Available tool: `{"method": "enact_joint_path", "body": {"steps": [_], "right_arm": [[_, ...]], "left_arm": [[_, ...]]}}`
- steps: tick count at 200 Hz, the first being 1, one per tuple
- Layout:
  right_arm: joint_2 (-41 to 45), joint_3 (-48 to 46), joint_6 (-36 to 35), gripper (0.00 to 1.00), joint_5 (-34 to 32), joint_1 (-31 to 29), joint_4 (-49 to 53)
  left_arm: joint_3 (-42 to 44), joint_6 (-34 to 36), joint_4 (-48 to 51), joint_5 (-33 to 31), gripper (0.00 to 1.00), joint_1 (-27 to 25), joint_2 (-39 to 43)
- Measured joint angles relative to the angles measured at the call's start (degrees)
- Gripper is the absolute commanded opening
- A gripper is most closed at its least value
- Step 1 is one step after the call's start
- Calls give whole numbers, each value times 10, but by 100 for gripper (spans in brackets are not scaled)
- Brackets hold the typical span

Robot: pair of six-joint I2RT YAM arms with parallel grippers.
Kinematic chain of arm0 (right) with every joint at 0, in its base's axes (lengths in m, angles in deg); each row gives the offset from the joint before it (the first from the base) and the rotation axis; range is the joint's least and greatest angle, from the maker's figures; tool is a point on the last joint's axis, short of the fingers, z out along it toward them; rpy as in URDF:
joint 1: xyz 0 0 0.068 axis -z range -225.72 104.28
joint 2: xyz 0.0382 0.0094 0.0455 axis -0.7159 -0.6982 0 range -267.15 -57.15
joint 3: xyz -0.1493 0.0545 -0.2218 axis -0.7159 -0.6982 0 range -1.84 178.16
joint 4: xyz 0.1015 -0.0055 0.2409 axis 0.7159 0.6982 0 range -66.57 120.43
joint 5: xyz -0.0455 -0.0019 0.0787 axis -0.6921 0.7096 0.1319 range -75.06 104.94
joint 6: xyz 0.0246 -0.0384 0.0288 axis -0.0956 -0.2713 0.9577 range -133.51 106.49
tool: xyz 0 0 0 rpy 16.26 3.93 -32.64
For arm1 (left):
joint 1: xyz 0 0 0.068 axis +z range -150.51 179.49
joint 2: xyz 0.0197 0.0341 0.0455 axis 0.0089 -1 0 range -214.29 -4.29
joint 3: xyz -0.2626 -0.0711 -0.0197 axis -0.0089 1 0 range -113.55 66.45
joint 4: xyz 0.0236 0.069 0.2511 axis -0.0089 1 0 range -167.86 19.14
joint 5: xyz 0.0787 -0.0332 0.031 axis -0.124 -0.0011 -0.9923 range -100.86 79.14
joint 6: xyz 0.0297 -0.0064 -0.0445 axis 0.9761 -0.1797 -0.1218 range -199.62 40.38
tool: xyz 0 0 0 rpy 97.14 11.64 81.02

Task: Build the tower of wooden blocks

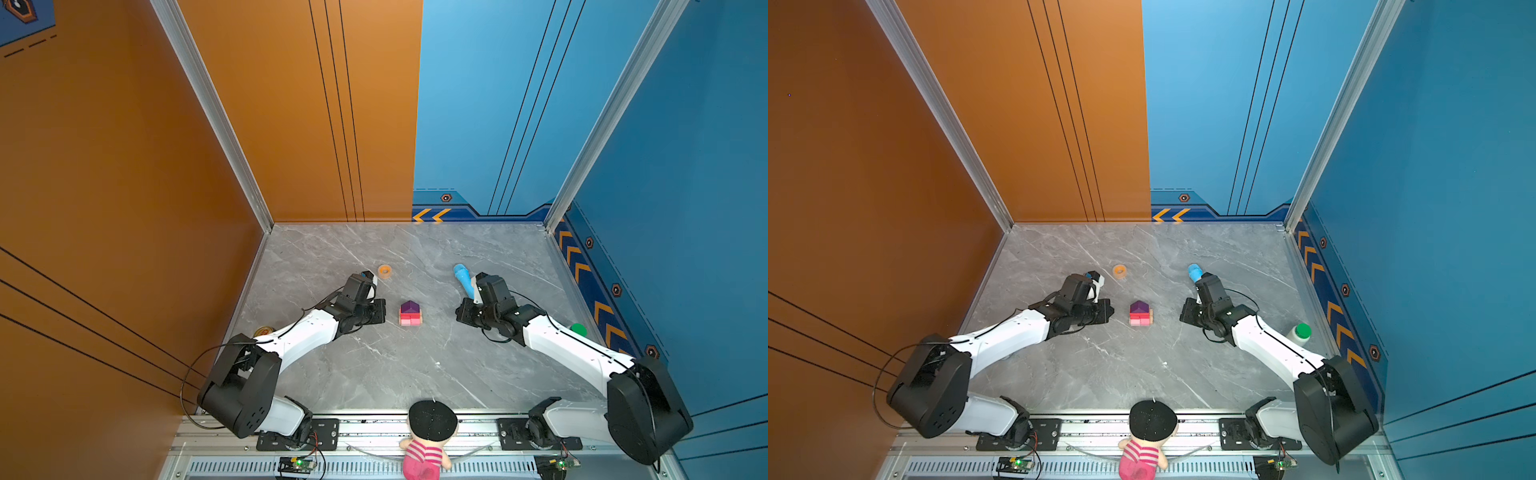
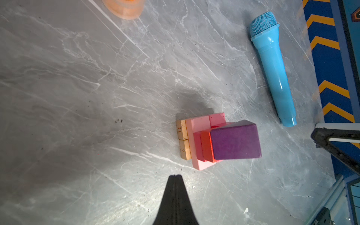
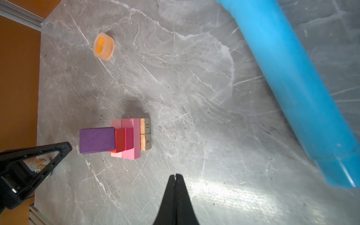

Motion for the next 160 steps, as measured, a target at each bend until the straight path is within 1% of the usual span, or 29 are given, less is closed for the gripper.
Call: {"method": "enact_joint_path", "body": {"steps": [70, 160], "right_arm": [[-77, 23, 8, 0, 30, -10, -55], [-183, 47, 22, 0, 73, -18, -108]], "left_arm": [[-2, -13, -33, 32, 0, 0, -65], [-23, -13, -42, 35, 0, 0, -115]]}}
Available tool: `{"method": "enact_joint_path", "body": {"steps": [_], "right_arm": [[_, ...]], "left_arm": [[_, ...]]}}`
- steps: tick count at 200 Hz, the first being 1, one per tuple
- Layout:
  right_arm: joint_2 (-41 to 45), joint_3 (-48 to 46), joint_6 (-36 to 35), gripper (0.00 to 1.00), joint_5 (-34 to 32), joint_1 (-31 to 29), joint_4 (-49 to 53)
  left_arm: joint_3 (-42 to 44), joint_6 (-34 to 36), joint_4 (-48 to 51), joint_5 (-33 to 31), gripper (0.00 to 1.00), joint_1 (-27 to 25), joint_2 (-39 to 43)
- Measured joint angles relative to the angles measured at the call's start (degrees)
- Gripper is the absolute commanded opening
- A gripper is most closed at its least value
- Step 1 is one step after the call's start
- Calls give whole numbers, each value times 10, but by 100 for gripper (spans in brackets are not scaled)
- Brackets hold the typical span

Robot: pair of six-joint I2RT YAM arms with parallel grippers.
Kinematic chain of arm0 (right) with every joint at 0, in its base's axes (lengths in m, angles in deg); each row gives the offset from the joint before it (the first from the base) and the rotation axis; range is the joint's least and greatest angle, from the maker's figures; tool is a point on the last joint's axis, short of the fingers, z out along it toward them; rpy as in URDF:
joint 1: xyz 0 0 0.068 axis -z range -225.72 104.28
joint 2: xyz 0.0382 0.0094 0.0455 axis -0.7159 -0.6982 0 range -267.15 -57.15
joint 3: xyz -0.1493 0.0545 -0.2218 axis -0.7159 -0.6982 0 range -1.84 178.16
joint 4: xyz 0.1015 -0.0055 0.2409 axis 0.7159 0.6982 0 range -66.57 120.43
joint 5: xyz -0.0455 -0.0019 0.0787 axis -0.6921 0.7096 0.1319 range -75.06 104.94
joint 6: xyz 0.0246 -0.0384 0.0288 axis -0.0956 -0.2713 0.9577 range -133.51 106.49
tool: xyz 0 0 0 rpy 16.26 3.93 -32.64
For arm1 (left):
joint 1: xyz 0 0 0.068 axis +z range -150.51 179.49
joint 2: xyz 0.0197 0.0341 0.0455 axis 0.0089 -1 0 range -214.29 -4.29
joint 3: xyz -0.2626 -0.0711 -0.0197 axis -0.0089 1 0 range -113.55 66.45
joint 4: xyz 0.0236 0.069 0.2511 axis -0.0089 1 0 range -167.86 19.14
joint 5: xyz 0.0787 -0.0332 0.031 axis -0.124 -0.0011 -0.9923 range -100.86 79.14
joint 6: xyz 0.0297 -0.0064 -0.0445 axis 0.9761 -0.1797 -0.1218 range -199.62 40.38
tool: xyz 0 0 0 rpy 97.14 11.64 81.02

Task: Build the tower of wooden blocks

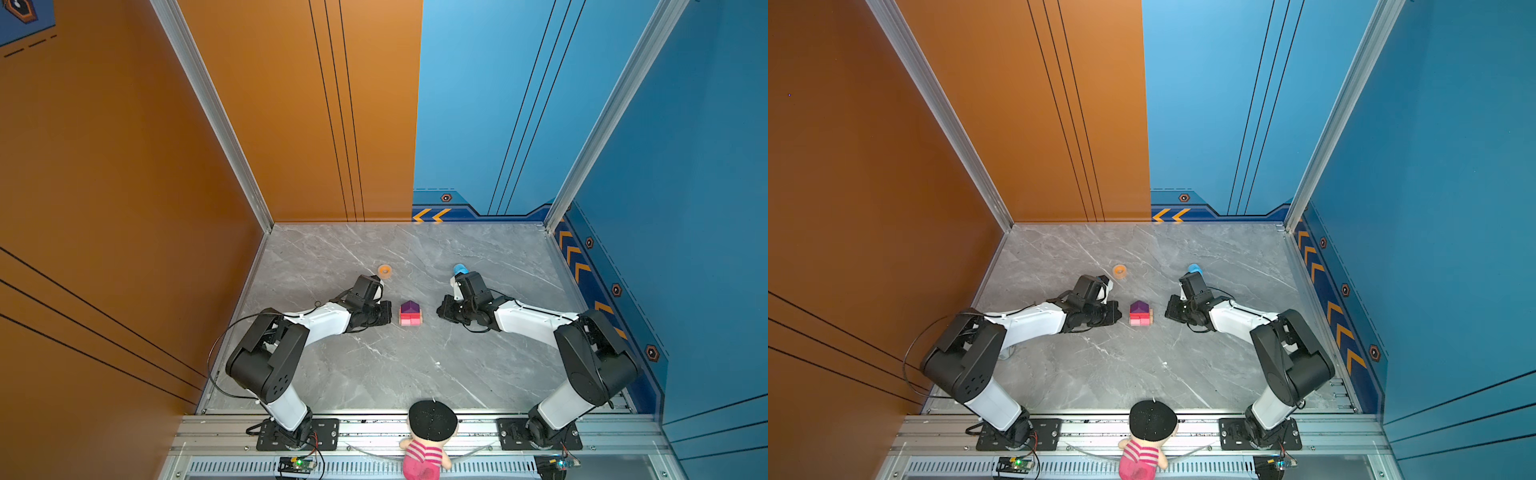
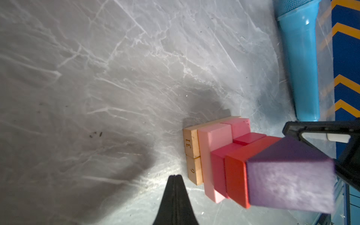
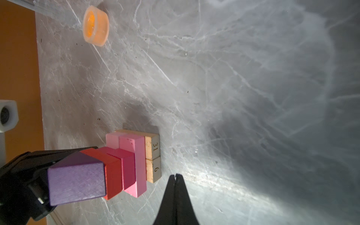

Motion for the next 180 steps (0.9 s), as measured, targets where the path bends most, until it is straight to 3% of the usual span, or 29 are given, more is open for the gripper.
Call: {"method": "enact_joint_path", "body": {"steps": [88, 146, 180], "right_arm": [[-49, 19, 4, 0, 16, -10, -23], [-24, 19, 4, 0, 8, -10, 1], [53, 19, -9, 0, -17, -6, 35]], "left_arm": [[-9, 0, 0, 2, 0, 0, -25], [-11, 8, 31, -7, 0, 5, 3], [-11, 24, 66, -35, 16, 8, 85]]}}
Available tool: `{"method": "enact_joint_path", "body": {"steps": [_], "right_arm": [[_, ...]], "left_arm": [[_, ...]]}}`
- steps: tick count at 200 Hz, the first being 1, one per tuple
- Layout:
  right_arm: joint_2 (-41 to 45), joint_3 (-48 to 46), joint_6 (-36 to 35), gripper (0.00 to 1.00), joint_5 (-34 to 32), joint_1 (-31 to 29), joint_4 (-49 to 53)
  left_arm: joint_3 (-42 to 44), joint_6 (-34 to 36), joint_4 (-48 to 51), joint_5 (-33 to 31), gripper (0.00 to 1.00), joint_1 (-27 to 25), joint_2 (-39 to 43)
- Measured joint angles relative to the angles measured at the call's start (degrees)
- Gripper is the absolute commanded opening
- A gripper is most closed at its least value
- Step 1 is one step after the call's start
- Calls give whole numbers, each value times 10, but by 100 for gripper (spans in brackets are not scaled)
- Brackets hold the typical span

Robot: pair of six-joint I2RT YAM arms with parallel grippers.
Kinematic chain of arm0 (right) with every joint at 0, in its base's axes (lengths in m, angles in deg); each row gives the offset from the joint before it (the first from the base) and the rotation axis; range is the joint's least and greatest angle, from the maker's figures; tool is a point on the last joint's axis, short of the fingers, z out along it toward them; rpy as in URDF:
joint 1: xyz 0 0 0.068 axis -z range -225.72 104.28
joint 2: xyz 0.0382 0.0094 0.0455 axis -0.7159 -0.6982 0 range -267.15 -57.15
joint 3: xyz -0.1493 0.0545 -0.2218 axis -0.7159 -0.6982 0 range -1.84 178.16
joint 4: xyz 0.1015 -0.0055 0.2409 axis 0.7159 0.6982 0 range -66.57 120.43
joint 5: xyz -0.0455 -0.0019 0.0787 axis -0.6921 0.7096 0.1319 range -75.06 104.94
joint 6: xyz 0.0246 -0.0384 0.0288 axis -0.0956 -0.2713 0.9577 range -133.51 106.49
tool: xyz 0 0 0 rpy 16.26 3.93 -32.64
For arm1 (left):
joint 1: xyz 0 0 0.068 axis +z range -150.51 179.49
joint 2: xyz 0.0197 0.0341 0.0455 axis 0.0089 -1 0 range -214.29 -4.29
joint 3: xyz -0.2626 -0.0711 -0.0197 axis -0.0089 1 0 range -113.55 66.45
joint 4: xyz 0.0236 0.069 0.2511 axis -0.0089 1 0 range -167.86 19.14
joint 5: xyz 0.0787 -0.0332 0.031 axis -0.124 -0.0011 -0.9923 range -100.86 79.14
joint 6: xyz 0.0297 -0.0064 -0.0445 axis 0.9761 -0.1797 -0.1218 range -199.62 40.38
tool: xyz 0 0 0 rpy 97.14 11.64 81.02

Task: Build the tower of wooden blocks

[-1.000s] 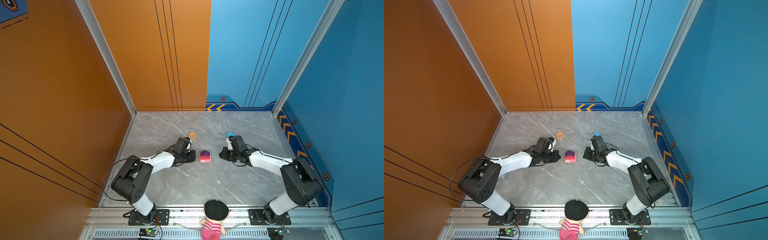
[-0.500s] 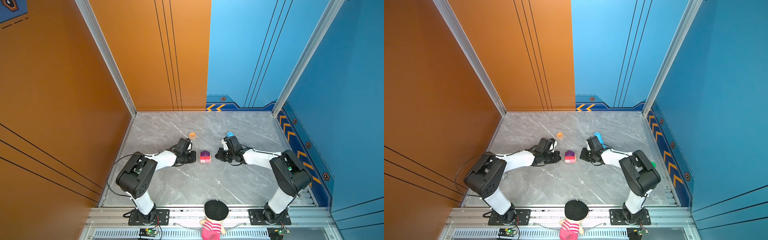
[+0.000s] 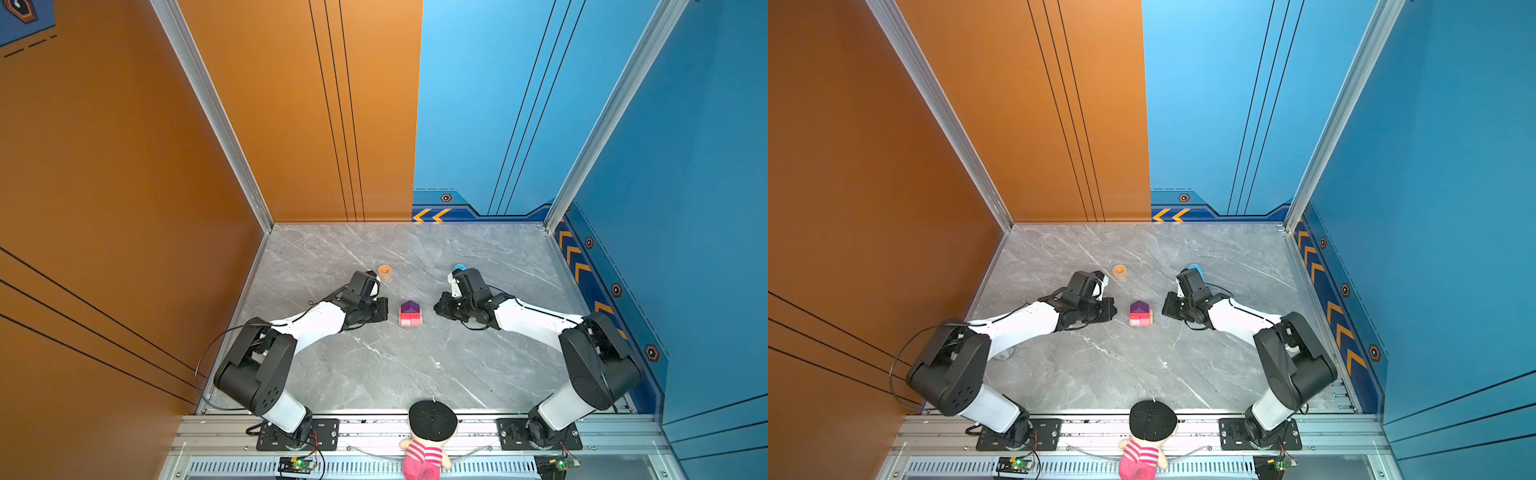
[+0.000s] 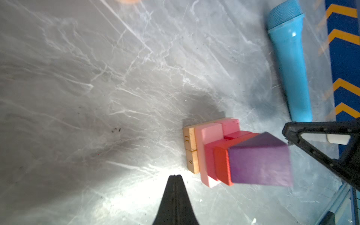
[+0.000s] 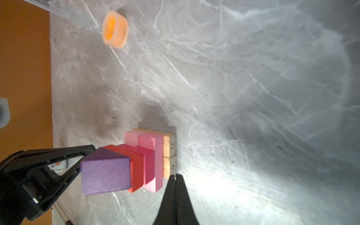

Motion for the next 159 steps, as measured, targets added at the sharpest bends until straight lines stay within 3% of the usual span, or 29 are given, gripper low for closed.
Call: {"method": "enact_joint_path", "body": {"steps": [48, 77, 99, 103, 116, 128, 147, 159], "right_arm": [[114, 0, -36, 4, -33, 35, 56], [178, 0, -63, 10, -50, 87, 105], [232, -1, -79, 38, -59, 139, 130], [242, -2, -87, 43, -61, 148, 132], [274, -5, -99, 68, -64, 176, 136], [297, -7, -108, 85, -67, 196, 139], [310, -11, -133, 99, -79, 217, 139], [308, -16, -146, 100, -91, 226, 138]], "left_arm": [[1, 32, 51, -69, 58, 8, 127], [6, 57, 59, -115, 78, 29, 181], [16, 75, 62, -158, 85, 51, 205], [18, 78, 62, -165, 91, 56, 209], [26, 89, 61, -192, 95, 70, 218], [32, 100, 61, -214, 97, 83, 224], [45, 126, 42, -250, 99, 104, 226], [55, 146, 22, -270, 98, 115, 226]]}}
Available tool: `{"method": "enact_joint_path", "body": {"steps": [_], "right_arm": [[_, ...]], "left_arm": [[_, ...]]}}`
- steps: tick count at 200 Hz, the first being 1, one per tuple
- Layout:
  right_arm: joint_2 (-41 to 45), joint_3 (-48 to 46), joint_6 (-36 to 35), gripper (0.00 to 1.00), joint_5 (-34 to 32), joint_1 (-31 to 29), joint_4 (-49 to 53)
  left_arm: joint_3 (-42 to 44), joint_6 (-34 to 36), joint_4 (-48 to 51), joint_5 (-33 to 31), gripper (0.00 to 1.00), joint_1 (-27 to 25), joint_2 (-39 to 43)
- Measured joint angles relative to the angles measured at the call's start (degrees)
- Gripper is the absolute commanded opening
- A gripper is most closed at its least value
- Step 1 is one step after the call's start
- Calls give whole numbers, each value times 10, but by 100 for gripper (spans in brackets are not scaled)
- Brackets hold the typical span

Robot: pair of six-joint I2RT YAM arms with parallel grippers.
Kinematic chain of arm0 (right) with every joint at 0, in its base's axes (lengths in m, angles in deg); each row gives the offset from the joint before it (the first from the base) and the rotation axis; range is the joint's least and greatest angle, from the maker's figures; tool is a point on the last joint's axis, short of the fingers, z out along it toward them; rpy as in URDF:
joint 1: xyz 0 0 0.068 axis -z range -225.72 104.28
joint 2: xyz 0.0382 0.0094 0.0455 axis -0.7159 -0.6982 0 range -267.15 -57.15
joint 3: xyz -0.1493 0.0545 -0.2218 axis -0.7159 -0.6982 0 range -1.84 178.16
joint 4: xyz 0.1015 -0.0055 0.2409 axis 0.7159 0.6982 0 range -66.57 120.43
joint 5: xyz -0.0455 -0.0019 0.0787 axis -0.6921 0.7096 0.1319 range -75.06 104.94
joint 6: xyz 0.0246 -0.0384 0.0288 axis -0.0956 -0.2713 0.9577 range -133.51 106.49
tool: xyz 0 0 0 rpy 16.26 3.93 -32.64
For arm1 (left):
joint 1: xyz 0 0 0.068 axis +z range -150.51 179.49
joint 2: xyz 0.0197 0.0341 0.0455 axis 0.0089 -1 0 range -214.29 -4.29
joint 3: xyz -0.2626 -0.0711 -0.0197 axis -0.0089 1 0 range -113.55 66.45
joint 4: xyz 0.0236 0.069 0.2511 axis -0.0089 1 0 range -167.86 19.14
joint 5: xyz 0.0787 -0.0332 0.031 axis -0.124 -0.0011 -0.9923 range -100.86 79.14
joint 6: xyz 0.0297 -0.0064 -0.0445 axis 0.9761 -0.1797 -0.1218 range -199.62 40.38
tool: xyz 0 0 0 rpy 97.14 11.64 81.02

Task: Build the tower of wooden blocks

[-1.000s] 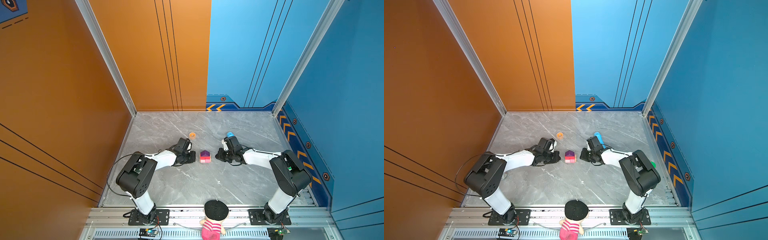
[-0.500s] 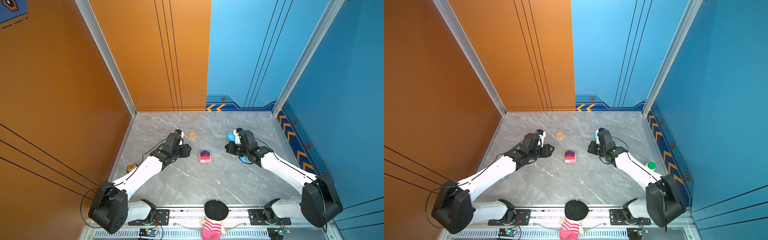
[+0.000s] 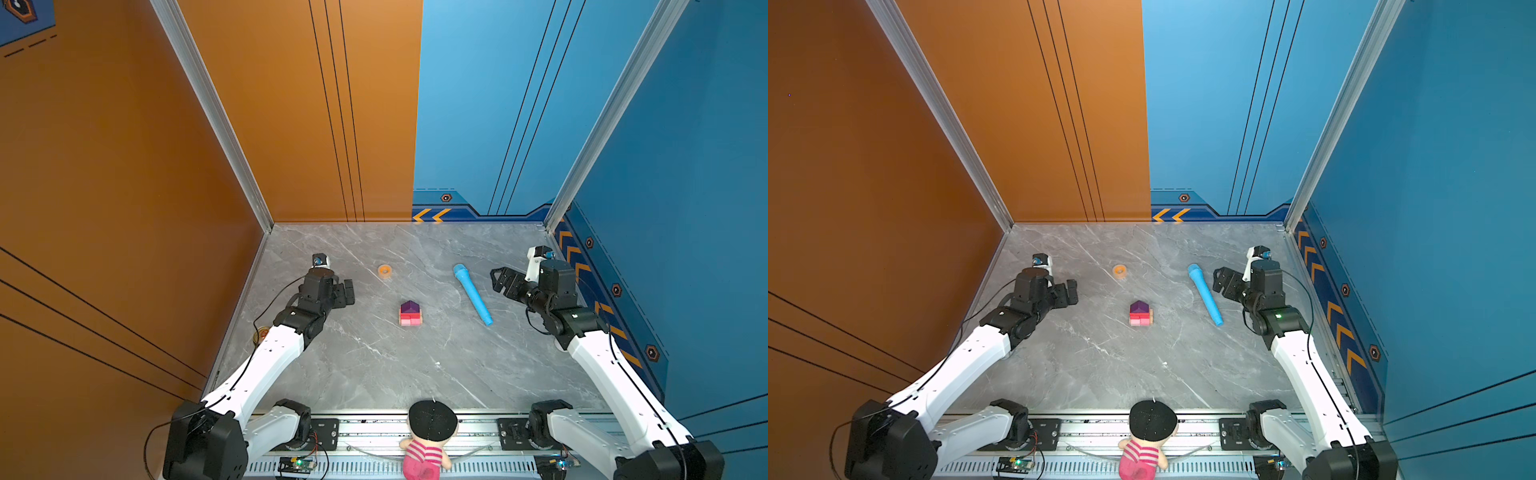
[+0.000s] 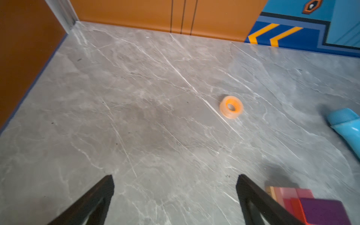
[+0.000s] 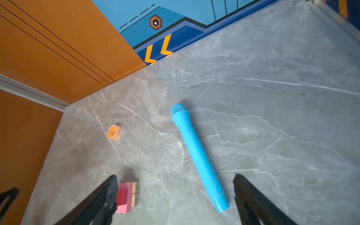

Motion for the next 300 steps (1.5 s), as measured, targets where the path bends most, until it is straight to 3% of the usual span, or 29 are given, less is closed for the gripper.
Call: {"method": "enact_joint_path", "body": {"steps": [37, 101, 142, 195, 244, 300], "right_arm": [[-11, -41, -54, 100, -44, 36, -47], [-64, -152, -143, 100, -80, 67, -233], [-121, -247, -183, 100, -84, 67, -388], [-194, -288, -218, 100, -97, 59, -568], [-278, -289, -234, 100, -102, 55, -674], [-298, -269, -238, 100, -109, 53, -670]], "left_arm": [[90, 77, -132, -41, 98, 29, 0], [185, 182, -335, -33, 98, 79, -54], [210, 206, -440, 3, 98, 96, -130], [214, 197, -572, 94, 98, 138, -229], [216, 183, -600, 129, 98, 153, -252], [213, 176, -600, 136, 98, 158, -252]]}}
